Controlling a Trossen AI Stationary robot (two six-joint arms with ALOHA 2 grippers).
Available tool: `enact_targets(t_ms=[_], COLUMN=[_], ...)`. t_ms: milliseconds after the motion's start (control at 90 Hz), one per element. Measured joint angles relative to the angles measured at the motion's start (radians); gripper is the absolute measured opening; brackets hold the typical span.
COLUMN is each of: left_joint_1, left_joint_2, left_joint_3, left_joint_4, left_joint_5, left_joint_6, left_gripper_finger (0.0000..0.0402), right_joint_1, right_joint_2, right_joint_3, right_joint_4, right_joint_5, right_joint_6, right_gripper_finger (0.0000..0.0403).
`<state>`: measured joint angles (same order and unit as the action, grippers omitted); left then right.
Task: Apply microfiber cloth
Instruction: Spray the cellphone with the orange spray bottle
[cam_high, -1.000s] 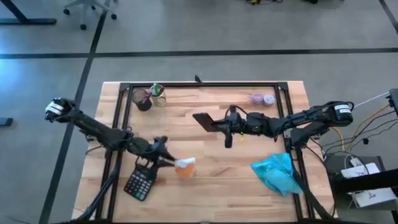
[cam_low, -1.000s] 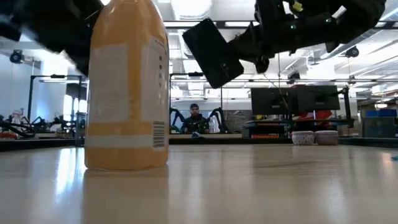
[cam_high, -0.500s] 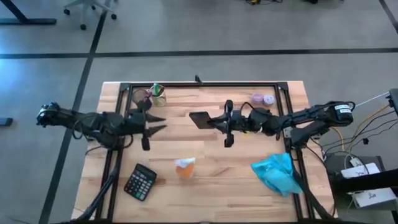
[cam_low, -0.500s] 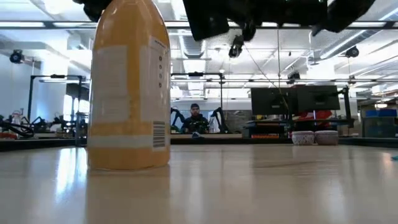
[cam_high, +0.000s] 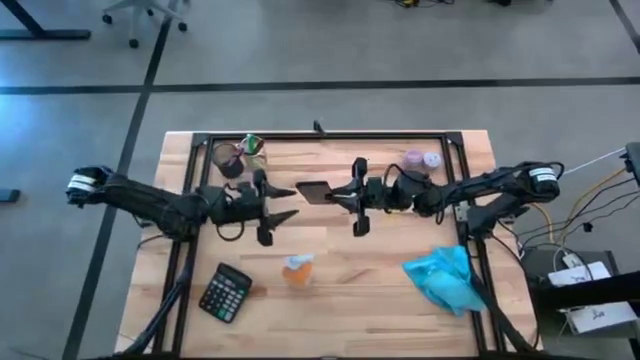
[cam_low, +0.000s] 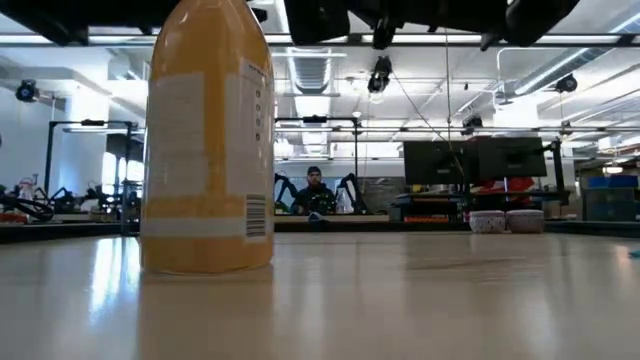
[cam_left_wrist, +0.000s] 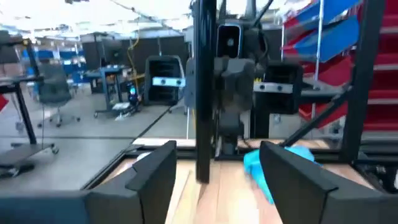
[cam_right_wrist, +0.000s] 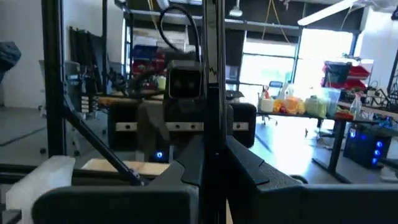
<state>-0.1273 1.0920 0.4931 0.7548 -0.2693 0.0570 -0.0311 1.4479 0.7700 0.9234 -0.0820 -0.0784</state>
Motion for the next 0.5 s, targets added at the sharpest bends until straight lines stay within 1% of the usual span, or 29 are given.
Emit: enact_targets(t_ms=[111, 278, 400, 500], left_joint_1=[0.015, 0.041, 0.049, 0.050], left_joint_2=[0.051, 0.129, 0.187, 0.232], left_joint_3=[-0.002, -0.002, -0.001, 0.016], left_joint_4=[0.021, 0.127, 0.208, 0.245], left_joint_5=[-0.003, 0.035, 0.115, 0.176], left_joint_6=[-0.022, -0.089, -0.108, -0.126], left_gripper_finger=[0.0221, 0.0217, 0.0211, 0.0204], right_joint_1=[0.000, 0.000, 0.000, 0.000], right_joint_2=[0.001, 0.001, 0.001, 0.001], right_joint_3=[0.001, 0.002, 0.002, 0.002], right_joint_4=[0.033, 0.027, 0.021, 0.017], right_joint_5=[-0.023, -0.034, -0.035, -0.036], right_joint_6=[0.011, 0.006, 0.003, 0.002], right_gripper_finger=[0.0018, 0.0018, 0.0018, 0.0018])
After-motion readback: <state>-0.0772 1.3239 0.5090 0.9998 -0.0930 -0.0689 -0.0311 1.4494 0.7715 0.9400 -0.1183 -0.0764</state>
